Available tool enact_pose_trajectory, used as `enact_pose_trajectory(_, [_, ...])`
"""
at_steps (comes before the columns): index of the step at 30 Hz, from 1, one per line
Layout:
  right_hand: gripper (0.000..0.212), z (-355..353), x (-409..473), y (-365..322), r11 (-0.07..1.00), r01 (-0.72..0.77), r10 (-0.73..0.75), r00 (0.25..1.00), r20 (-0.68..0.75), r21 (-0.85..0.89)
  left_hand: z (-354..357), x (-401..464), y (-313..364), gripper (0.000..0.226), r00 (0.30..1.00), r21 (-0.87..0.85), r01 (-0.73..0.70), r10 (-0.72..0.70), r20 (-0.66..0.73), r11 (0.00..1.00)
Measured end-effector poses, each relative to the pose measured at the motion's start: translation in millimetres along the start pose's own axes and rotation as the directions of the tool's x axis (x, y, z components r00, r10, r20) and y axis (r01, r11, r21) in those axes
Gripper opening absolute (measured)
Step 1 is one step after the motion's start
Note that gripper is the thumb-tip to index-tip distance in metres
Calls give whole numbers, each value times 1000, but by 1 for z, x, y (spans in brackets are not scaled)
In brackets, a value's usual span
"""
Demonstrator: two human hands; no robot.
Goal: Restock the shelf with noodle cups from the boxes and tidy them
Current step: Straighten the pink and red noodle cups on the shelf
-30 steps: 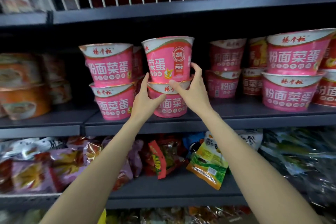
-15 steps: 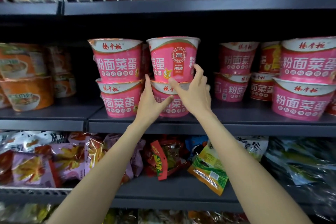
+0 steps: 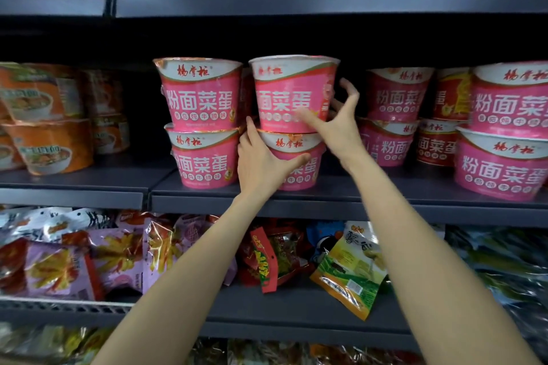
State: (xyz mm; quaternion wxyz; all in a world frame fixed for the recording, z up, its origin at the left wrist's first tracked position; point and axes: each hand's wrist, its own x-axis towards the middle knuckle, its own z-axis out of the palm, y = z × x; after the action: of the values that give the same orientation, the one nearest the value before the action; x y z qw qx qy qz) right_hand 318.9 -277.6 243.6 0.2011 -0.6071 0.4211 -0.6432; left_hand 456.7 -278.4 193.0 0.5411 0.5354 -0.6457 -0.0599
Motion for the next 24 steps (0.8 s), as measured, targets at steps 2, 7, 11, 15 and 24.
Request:
enact_pose_trajectory(2, [88,-20,7,6,996,-82,76,990,119,45,0,1,0,134,1000,8,5,-5,10,1000])
enact_pose_trajectory(7, [90,-21,7,2,994,-46,48,999,18,-102,1,-1,0,134,1000,20,2,-2,3,1000])
enact_pose_trajectory(11, [113,4,-2,-16,937,32,-79,989,-122,-347,1,-3,0,135,1000,36,1,-1,-7,999])
enact_pose_trajectory(15, [125,17,-1,-19,842,20,-114,983,-141,-540,0,-4,1,135,1000,52,-7,7,-13,999])
enact_pose_trajectory(24, [107,14,8,-6,990,59,-57,998,14,-131,-5,-2,-4,133,1000,-19,12,-12,14,1000])
